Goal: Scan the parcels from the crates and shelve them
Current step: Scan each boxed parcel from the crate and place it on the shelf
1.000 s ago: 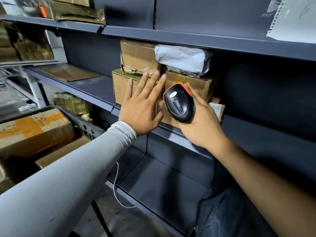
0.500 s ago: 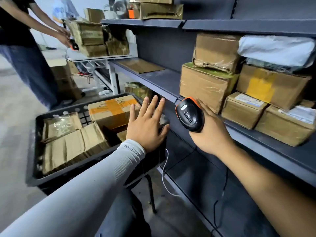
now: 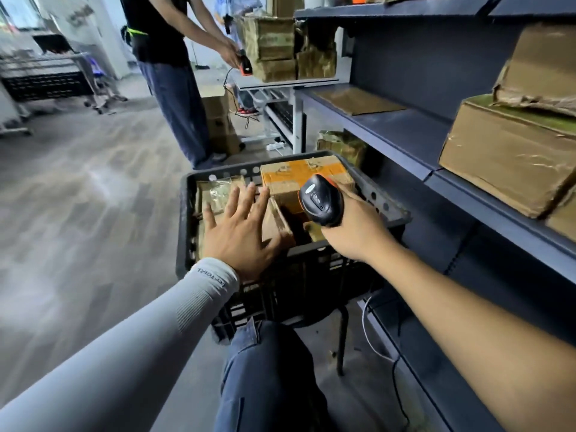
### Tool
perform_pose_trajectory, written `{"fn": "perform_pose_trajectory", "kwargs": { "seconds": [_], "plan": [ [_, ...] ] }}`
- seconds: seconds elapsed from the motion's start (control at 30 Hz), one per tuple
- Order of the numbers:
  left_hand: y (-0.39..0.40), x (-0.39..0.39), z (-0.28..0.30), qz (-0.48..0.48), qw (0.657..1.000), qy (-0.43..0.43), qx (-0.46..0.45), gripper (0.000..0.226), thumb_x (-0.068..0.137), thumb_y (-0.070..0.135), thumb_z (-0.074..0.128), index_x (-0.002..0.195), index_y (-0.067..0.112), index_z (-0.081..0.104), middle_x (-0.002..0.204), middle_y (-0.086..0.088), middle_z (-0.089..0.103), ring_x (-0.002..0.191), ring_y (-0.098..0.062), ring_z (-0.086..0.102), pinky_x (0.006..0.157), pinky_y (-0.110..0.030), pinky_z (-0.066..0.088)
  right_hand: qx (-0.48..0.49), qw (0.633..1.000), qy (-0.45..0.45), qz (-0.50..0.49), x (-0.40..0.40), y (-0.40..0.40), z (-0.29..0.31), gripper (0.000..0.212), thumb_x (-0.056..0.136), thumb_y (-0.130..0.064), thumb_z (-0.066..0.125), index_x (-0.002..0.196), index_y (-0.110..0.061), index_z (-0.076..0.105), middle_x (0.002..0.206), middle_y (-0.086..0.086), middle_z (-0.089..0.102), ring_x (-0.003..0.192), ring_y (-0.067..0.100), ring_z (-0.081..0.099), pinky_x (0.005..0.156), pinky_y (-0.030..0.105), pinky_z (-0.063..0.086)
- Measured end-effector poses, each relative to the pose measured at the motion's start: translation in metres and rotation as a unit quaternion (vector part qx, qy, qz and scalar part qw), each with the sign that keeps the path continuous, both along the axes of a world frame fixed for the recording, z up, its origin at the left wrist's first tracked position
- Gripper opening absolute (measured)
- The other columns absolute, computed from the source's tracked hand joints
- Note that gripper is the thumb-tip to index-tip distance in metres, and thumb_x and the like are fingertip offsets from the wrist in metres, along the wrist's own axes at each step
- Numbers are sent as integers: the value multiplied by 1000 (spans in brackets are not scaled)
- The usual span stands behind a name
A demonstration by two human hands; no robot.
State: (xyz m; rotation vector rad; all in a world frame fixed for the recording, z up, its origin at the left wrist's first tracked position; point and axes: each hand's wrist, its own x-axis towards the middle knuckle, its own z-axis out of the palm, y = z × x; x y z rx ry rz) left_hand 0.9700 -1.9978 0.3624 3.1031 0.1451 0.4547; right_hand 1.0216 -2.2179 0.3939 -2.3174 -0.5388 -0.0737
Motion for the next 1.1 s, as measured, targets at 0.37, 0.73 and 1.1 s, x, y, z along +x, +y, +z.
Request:
{"fn": "perform_pose_trajectory", "kwargs": {
  "seconds": [0.37, 0.73, 1.1],
  "plan": [
    [41, 7, 7, 75, 977, 154, -123, 111, 73, 98, 44, 164, 46, 4, 174, 11, -6, 160, -23, -14, 121, -72, 9, -92, 976, 196, 12, 27, 82, 26, 20, 83, -22, 69, 99, -10, 70, 94, 9, 68, 82, 25, 62, 64, 28, 46],
    [36, 8, 1, 95, 954, 235, -161, 106, 75, 97, 44, 163, 48, 10, 175, 6, 2, 160, -30, -8, 123, -65, 5, 16, 917, 393, 59, 22, 94, 32, 23, 88, -8, 69, 109, -1, 70, 88, 18, 74, 76, 26, 65, 58, 24, 52],
    [40, -6, -1, 90, 954, 230, -169, 105, 74, 97, 44, 162, 47, 17, 174, 3, 12, 160, -31, 3, 122, -65, 7, 69, 899, 425, 73, 16, 102, 20, 40, 79, -7, 68, 118, 1, 69, 95, 16, 71, 71, 25, 71, 68, 31, 53]
  ]
}}
